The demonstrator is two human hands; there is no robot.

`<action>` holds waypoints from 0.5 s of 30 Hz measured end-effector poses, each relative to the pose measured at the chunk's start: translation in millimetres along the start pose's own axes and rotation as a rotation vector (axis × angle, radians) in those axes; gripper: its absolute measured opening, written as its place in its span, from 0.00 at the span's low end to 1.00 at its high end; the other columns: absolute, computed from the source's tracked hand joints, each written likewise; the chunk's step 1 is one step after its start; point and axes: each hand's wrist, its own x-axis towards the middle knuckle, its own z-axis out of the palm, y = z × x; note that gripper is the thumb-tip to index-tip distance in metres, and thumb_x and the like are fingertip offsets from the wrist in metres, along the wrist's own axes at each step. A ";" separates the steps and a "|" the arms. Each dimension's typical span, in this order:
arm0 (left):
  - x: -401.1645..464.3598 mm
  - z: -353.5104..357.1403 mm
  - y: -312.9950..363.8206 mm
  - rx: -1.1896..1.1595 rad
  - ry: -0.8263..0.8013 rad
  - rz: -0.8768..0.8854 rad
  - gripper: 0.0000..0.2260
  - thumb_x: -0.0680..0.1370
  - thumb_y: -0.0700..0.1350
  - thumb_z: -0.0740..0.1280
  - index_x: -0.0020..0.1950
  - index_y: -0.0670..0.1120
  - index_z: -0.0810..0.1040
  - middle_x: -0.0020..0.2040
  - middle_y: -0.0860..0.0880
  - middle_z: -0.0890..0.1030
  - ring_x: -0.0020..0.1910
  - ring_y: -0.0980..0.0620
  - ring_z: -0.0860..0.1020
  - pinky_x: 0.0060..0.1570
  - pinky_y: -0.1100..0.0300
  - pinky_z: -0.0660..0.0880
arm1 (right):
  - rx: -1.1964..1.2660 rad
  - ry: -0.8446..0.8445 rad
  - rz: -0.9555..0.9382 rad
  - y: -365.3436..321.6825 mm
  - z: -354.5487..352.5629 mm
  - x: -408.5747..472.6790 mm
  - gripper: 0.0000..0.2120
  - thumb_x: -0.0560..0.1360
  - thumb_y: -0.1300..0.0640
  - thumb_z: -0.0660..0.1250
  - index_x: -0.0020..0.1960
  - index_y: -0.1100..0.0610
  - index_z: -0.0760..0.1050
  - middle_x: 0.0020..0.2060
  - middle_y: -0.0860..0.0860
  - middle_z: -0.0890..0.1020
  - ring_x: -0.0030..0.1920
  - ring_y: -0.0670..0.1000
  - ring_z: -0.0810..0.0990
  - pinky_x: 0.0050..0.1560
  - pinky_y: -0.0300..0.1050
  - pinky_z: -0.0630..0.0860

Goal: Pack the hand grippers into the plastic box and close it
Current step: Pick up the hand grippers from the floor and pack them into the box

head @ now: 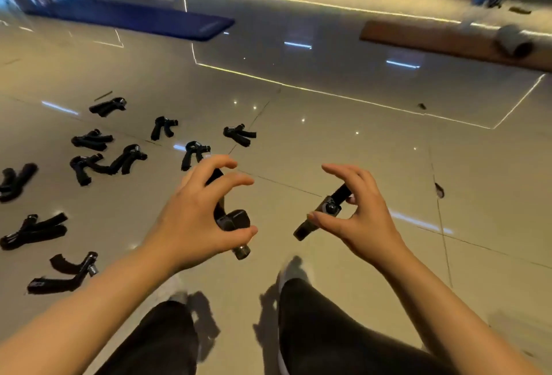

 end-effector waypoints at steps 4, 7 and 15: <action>-0.7 -21.7 109.7 0.003 0.062 0.101 0.26 0.63 0.63 0.66 0.59 0.55 0.75 0.63 0.56 0.67 0.64 0.49 0.68 0.59 0.48 0.70 | 0.028 0.124 -0.059 -34.4 -82.7 -60.7 0.32 0.66 0.51 0.76 0.62 0.34 0.63 0.60 0.39 0.66 0.57 0.36 0.66 0.52 0.27 0.63; -3.4 -14.2 191.4 -0.021 0.097 0.173 0.26 0.64 0.63 0.64 0.59 0.52 0.76 0.63 0.52 0.69 0.63 0.51 0.66 0.58 0.55 0.65 | 0.008 0.185 -0.057 -47.8 -145.8 -113.0 0.31 0.67 0.52 0.76 0.63 0.37 0.64 0.61 0.41 0.66 0.59 0.40 0.67 0.51 0.27 0.64; -31.9 20.6 366.2 -0.129 0.037 0.305 0.29 0.64 0.64 0.63 0.61 0.53 0.74 0.59 0.54 0.68 0.61 0.52 0.66 0.55 0.58 0.67 | -0.105 0.288 0.019 -67.3 -309.1 -240.5 0.32 0.65 0.51 0.77 0.66 0.44 0.68 0.59 0.42 0.69 0.59 0.42 0.67 0.49 0.29 0.65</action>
